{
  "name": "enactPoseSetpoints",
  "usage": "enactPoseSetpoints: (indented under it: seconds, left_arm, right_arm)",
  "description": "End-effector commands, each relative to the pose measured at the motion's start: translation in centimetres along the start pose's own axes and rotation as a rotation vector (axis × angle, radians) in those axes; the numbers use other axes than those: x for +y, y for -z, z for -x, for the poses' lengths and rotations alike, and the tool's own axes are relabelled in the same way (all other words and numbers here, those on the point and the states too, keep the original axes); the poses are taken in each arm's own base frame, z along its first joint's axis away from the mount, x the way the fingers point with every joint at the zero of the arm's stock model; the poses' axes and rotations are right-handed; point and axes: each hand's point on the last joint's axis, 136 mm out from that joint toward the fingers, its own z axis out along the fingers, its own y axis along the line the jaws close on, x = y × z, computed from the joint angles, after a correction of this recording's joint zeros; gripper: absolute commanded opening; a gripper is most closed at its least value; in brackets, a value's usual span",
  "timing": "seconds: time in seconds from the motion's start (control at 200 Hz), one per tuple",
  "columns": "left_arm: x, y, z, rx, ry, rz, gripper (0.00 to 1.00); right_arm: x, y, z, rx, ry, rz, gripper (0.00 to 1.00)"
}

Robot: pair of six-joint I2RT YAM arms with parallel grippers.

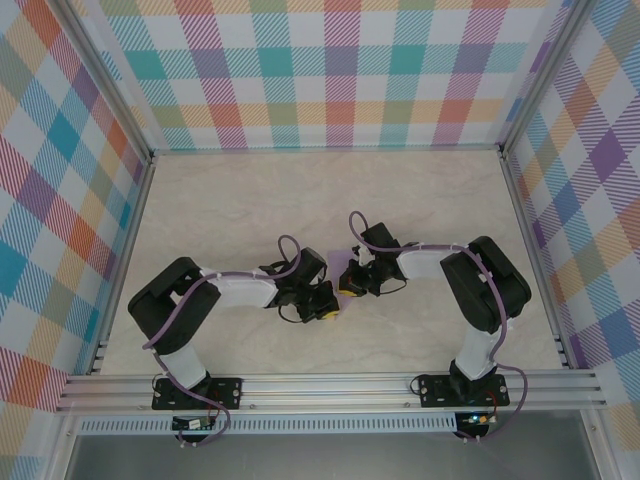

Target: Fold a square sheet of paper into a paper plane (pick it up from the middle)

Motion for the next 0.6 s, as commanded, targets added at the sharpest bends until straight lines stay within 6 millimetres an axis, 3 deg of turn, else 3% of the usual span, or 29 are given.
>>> enactPoseSetpoints:
  seconds: [0.0, 0.22, 0.445, 0.595]
  left_arm:
    - [0.3, -0.7, -0.7, 0.02, -0.001, 0.004, 0.0]
    - [0.1, -0.8, -0.8, 0.024, -0.007, 0.0, 0.0]
    - [-2.6, 0.8, -0.2, -0.025, -0.073, -0.075, 0.0]
    - [-3.1, 0.4, -0.5, -0.012, -0.074, -0.122, 0.0]
  right_arm:
    - [-3.2, -1.1, -1.1, 0.033, -0.045, -0.105, 0.0]
    - [-3.3, -1.1, -1.2, 0.034, -0.048, -0.107, 0.0]
    - [-3.3, -1.1, -1.2, 0.034, -0.046, -0.105, 0.0]
    - [-3.4, -1.1, -1.3, 0.036, -0.049, -0.108, 0.0]
